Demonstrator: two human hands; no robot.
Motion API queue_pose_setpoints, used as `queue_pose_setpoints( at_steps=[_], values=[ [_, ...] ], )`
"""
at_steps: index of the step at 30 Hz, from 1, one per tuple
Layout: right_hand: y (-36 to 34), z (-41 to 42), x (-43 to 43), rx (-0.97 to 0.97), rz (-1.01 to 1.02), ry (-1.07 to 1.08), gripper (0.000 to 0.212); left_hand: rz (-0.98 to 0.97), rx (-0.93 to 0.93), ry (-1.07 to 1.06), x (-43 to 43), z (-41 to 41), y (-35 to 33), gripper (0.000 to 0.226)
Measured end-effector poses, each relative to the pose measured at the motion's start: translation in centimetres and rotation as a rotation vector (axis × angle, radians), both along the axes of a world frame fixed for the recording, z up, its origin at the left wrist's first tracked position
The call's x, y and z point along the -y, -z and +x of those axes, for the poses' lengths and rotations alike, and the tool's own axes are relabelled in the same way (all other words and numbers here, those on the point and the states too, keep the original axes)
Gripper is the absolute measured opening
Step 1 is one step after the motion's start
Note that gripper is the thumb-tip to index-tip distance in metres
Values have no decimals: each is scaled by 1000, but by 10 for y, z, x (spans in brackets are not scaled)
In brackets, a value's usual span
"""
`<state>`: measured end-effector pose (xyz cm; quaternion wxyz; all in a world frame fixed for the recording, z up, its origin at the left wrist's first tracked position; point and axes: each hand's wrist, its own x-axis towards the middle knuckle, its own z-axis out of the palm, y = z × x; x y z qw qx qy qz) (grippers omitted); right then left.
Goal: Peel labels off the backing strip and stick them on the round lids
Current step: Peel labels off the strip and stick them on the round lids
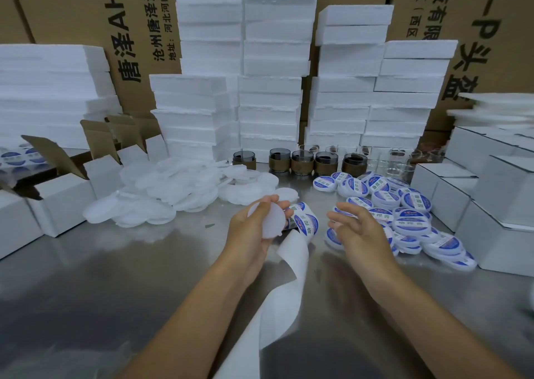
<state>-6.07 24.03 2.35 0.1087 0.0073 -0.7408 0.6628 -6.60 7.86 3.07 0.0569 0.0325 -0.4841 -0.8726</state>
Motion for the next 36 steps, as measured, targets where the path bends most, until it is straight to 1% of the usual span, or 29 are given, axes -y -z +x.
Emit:
queue_pose_setpoints(
  at_steps=[4, 9, 12, 14, 16, 22, 25, 27, 29, 31, 32, 34, 36],
  values=[
    [0, -16, 11, 161, -10, -44, 42, -33, 17, -37, 2, -4, 4, 17],
    [-6, -30, 21, 289, -64, -55, 45, -40, 44, -63, 4, -6, 6, 16],
    [-8, -31, 20, 306, -128, -60, 45, -84, 61, -75, 4, -6, 7, 16],
    [-9, -26, 17, 308, -96, -72, 43, -101, 77, -68, 4, -5, 7, 16],
    [-10, -19, 14, 301, -62, -87, 35, -118, 98, -56, 3, -5, 7, 14],
    [-8, 1, 9, 139, -58, -112, 33, -210, 78, -30, 3, -2, 7, 10],
    [-1, 8, 8, 66, -84, -109, 32, -310, 66, 0, 1, 1, 8, 13],
    [3, 11, 8, 40, -85, -131, 32, -322, 61, 17, -1, 3, 8, 6],
    [3, 12, 9, 16, -74, -150, 31, -295, 71, 35, -2, 6, 7, 17],
    [3, 12, 11, -7, -46, -138, 31, -273, 72, 47, -3, 6, 7, 22],
    [3, 12, 12, -24, -12, -122, 31, -268, 71, 46, -3, 6, 7, 23],
    [6, 12, 14, -86, 127, -66, 32, -241, 53, 33, -4, 4, 8, 23],
    [9, 13, 13, -221, 296, -9, 37, -198, 30, 23, -4, 3, 8, 22]
  ],
)
